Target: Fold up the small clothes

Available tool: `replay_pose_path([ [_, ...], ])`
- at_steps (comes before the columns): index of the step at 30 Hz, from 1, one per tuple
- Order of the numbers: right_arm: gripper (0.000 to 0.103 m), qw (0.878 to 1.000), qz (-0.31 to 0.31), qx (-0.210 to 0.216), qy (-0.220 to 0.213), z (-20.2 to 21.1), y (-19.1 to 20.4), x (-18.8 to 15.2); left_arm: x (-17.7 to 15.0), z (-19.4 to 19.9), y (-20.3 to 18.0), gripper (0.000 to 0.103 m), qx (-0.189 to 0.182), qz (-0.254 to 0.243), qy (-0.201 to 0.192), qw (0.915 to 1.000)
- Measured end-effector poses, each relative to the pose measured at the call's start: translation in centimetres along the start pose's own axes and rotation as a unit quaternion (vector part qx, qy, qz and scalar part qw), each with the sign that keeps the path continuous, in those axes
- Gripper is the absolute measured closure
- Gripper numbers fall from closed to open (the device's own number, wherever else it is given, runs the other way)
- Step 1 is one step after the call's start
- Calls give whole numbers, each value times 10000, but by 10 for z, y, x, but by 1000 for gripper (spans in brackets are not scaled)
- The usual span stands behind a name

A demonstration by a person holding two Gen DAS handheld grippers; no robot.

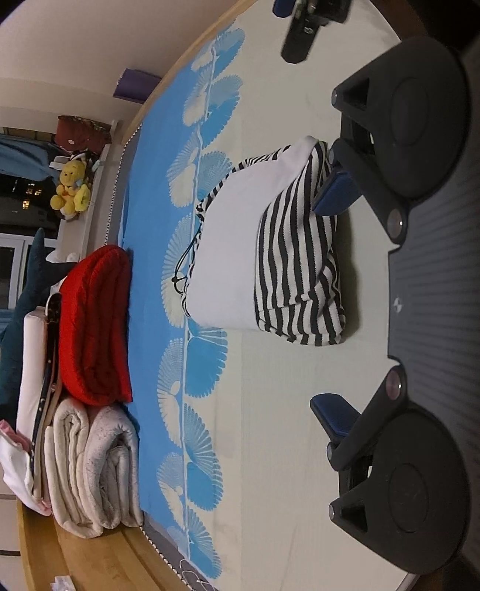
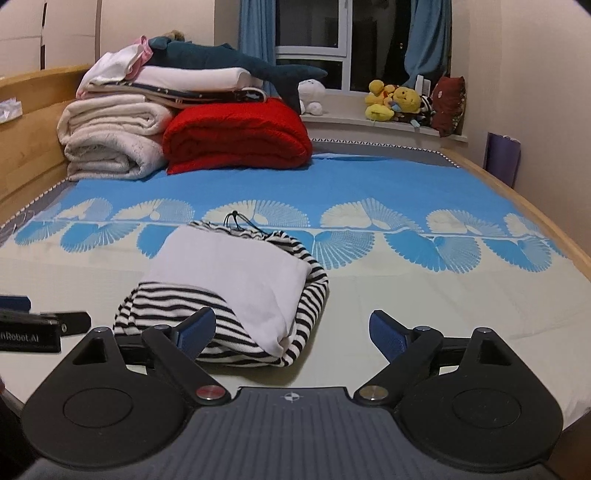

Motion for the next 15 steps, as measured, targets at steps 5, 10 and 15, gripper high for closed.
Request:
replay_pose_path([
  [5, 12, 9999, -77, 42, 131, -7, 2, 1, -1, -4, -1, 1, 15, 12, 87, 10000],
  [10, 12, 9998, -18, 69, 179, -11, 4, 0, -2, -5, -3, 1, 3, -5, 101, 9999],
  [15, 12, 9998, -58, 68, 204, -12, 1, 0, -2, -8, -4, 1, -17, 43, 151, 9999],
])
Point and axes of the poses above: each gripper's, at about its wrist camera, not at the fingertips, and z roughly against the way its jaws point, y to its left, x to its top, the point moved 2 cm from there along -z, roughly the way its jaws point, and after that the axes turned 6 degrees about y, right-handed, at the moved point
